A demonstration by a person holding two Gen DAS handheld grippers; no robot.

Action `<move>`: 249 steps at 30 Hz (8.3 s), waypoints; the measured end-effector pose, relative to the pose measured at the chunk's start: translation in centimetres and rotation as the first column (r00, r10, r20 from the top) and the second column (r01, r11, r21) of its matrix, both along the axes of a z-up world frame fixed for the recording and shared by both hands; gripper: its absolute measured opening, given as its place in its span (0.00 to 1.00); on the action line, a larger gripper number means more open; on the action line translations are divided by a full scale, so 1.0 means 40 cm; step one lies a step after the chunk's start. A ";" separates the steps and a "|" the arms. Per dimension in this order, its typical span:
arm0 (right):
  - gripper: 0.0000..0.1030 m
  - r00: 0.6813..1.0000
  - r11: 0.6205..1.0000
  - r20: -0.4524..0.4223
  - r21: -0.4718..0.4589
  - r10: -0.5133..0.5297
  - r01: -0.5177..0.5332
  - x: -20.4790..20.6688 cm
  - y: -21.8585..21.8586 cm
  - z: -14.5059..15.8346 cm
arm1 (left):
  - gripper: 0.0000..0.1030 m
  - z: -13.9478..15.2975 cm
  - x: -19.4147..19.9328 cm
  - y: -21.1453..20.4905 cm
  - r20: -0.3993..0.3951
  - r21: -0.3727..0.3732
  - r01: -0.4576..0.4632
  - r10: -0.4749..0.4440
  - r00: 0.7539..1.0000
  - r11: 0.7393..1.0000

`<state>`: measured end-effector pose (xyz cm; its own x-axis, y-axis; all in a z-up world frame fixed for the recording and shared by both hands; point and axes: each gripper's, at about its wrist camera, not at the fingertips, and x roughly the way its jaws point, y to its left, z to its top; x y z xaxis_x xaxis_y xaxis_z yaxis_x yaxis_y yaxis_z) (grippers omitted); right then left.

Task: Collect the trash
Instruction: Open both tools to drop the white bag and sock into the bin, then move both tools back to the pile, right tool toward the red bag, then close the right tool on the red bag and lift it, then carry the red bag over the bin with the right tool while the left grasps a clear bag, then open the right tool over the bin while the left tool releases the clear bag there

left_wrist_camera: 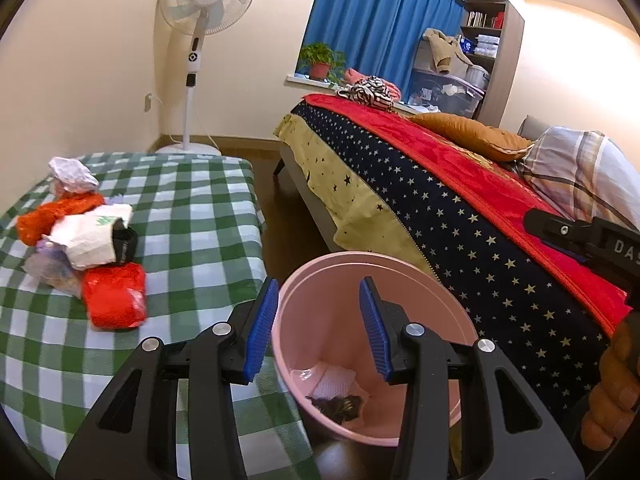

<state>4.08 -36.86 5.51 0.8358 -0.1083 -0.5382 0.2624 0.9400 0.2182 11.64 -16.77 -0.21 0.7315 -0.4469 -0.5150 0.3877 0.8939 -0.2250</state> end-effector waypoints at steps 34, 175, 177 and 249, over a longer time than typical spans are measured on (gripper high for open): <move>0.41 0.967 0.967 0.056 -0.069 0.249 -0.245 0.028 0.330 0.076 | 0.10 0.033 -0.063 0.338 0.014 -0.037 -0.231 0.232 0.973 0.972; 0.52 0.981 0.983 -0.054 -0.003 0.184 -0.185 0.051 0.104 0.073 | 0.05 0.122 -0.078 0.348 0.121 0.006 -0.200 0.197 0.973 0.980; 0.52 0.986 0.987 -0.058 0.009 0.159 -0.159 0.053 0.079 0.058 | 0.05 0.128 -0.083 0.327 0.133 0.007 -0.177 0.174 0.976 0.984; 0.67 0.994 0.996 -0.052 0.000 0.092 -0.092 0.070 0.038 0.008 | 0.28 0.109 -0.023 0.115 0.064 0.039 0.000 -0.003 0.998 0.999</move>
